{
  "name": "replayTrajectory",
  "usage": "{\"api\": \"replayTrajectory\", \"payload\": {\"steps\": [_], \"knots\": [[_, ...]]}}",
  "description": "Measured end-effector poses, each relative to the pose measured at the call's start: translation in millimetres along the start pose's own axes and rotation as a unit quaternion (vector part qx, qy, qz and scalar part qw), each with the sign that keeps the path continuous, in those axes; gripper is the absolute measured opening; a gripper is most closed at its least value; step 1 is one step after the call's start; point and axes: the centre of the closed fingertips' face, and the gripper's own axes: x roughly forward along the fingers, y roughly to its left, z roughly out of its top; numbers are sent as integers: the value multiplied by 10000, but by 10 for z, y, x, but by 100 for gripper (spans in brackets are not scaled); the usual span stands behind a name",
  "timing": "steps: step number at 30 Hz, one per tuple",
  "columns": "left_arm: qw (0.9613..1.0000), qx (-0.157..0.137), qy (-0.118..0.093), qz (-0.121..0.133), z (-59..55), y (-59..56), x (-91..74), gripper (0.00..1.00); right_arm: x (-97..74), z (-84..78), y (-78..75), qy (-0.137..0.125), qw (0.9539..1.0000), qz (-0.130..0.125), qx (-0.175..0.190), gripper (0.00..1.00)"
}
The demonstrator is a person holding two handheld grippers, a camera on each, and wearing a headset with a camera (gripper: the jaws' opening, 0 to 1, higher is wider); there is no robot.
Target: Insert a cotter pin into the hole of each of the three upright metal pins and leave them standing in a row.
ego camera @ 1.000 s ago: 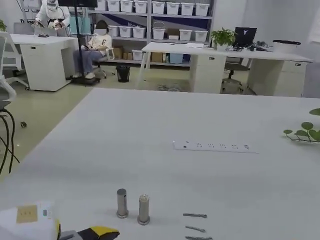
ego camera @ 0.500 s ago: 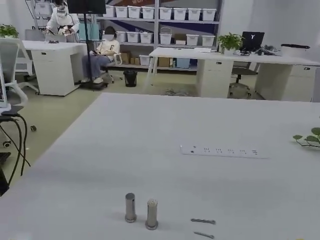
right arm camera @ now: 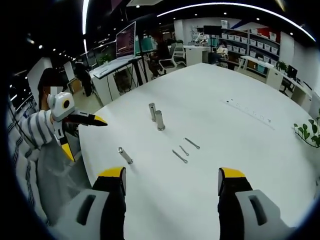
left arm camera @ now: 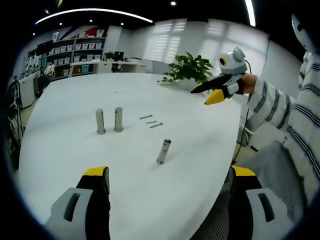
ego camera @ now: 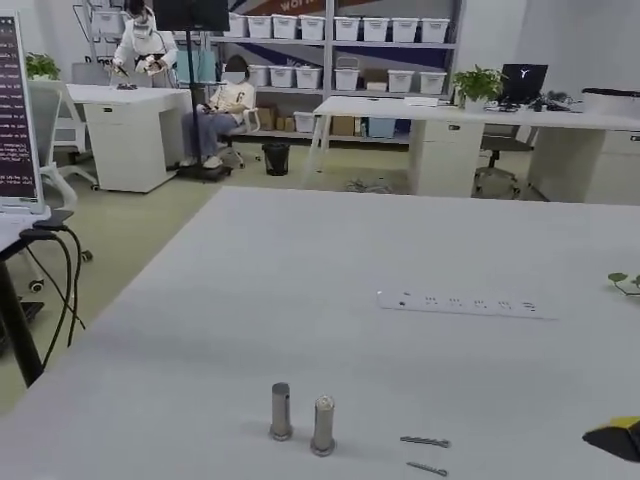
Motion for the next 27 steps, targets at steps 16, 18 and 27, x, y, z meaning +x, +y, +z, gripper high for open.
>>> {"api": "replayTrajectory", "payload": {"steps": [16, 18, 27], "knots": [[9998, -205, 21, 27, -83, -79, -18, 99, 281, 110, -134, 320, 9970, 280, -648, 61], [9998, -182, 10, 20, -79, -86, -9, 99, 316, 115, -132, 337, 9964, 338, -707, 59], [9999, -133, -4, 98, -84, -85, -8, 99, 543, 51, -93, 593, 9917, 655, -930, 51]]}}
